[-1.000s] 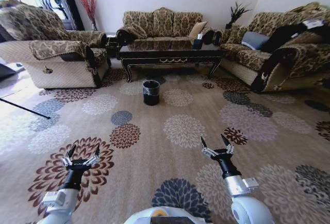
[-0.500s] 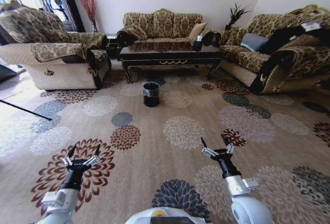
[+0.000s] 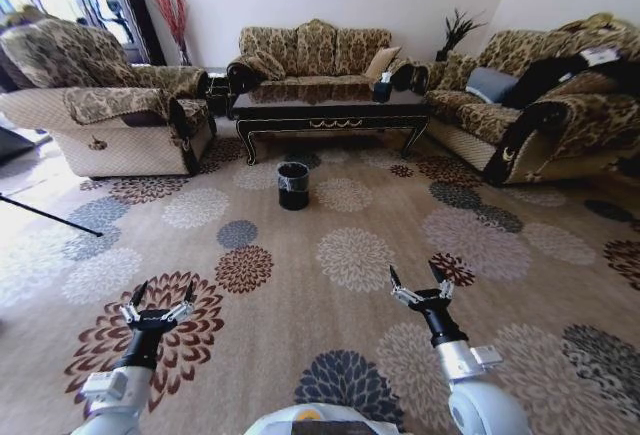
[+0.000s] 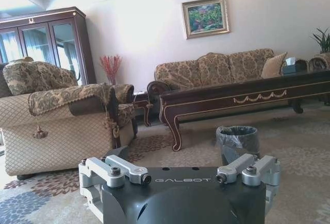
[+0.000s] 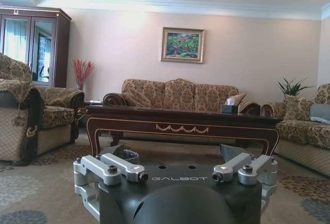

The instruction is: Move to the front of the table and pick up the trash from the floor, then place it into the trash bin.

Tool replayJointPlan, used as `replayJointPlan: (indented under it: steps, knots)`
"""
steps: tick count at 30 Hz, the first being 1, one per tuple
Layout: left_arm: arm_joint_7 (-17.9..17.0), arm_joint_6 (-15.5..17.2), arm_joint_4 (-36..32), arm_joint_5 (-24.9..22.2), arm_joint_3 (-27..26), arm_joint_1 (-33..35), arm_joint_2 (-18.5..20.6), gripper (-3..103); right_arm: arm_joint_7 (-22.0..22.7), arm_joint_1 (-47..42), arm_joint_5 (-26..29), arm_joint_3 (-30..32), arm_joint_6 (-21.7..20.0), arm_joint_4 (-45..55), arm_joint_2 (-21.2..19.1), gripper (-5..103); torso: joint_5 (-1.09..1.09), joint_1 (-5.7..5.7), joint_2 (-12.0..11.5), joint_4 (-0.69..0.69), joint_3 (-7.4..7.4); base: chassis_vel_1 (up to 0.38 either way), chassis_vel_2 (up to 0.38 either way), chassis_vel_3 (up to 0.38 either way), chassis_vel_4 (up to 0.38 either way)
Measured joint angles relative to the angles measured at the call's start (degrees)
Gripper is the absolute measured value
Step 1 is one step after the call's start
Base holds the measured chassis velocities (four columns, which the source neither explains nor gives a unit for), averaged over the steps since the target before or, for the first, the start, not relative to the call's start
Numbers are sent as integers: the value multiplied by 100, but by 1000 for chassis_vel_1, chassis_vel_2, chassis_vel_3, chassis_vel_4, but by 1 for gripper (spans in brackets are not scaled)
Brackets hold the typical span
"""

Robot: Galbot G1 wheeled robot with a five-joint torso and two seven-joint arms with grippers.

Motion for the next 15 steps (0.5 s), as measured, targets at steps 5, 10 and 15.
replayJointPlan:
  steps: [5, 10, 15]
  knots:
    - [0, 0, 0, 0, 0, 0, 0, 100, 0, 0, 0, 0, 0, 0, 0, 100, 1, 25, 77, 0, 54, 0, 0, 0, 0]
    - [0, 0, 0, 0, 0, 0, 0, 100, 0, 0, 0, 0, 0, 0, 0, 100, 0, 55, 174, 0, 120, 0, 0, 0, 0]
    - [0, 0, 0, 0, 0, 0, 0, 100, 0, 0, 0, 0, 0, 0, 0, 100, 0, 82, 281, 0, 199, 0, 0, 0, 0]
